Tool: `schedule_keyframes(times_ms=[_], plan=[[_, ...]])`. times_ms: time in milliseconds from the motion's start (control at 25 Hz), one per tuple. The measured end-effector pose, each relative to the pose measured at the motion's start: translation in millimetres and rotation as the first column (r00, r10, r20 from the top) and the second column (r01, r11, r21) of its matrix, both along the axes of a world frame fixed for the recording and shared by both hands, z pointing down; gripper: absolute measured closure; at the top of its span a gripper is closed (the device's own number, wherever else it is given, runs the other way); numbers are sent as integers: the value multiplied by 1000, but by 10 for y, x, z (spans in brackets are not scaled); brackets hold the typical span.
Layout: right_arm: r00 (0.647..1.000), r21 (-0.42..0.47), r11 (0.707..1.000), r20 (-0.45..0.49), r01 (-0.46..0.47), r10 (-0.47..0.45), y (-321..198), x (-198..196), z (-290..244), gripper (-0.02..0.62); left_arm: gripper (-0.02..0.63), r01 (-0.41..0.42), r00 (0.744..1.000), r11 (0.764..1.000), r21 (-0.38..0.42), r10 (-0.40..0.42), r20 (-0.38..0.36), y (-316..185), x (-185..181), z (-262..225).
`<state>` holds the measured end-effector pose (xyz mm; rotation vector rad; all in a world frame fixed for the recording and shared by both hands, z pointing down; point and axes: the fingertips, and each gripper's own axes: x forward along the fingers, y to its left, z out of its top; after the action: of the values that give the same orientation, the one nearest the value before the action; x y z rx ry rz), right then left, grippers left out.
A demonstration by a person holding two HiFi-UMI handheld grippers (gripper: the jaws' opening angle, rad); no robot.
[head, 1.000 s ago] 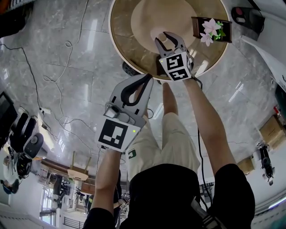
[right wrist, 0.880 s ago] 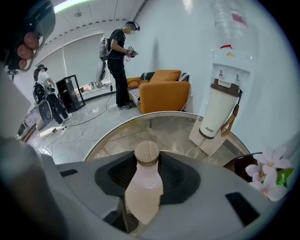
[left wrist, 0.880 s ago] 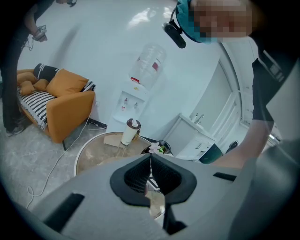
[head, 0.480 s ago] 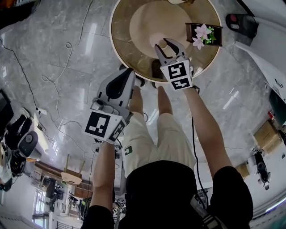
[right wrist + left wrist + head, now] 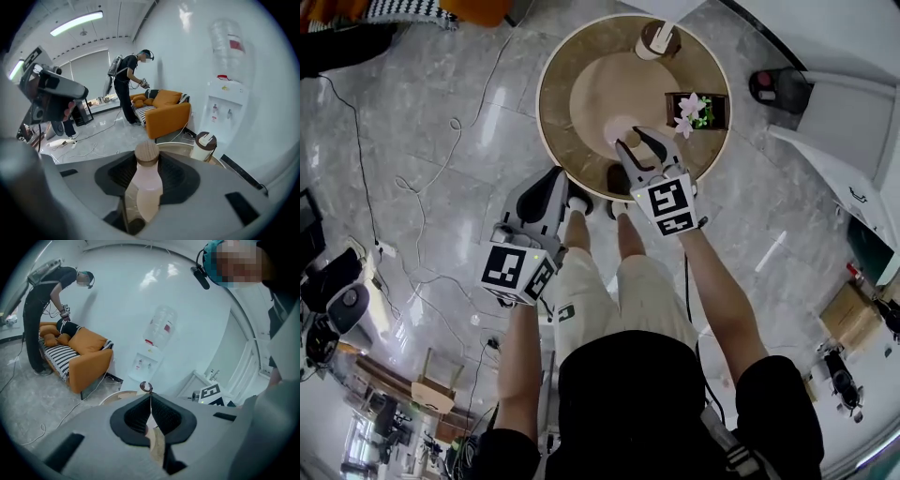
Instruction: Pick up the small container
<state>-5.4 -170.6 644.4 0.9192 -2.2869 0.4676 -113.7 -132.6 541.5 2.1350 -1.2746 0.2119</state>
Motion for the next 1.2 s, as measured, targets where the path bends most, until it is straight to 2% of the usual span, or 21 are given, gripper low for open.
schedule_keyframes(times_ms=[200,640,1000,1200], plan=[[997,20,1000,71,19,-21,70,16,-578,453,584,53,999,998,24,-53,1,46,30,-308],[992,151,987,111,49,-66,202,142,-1721,453,584,112,993,986,122,-116,30,231,-52,-1056],[981,233,972,180,32,-76,276,258,-2537,453,584,80,997,976,201,-82,-3,322,333,-1612],[974,277,961,210,21,-82,295,273,-2902,453,584,47,999,962,270,-41,-27,321,596,-1917]])
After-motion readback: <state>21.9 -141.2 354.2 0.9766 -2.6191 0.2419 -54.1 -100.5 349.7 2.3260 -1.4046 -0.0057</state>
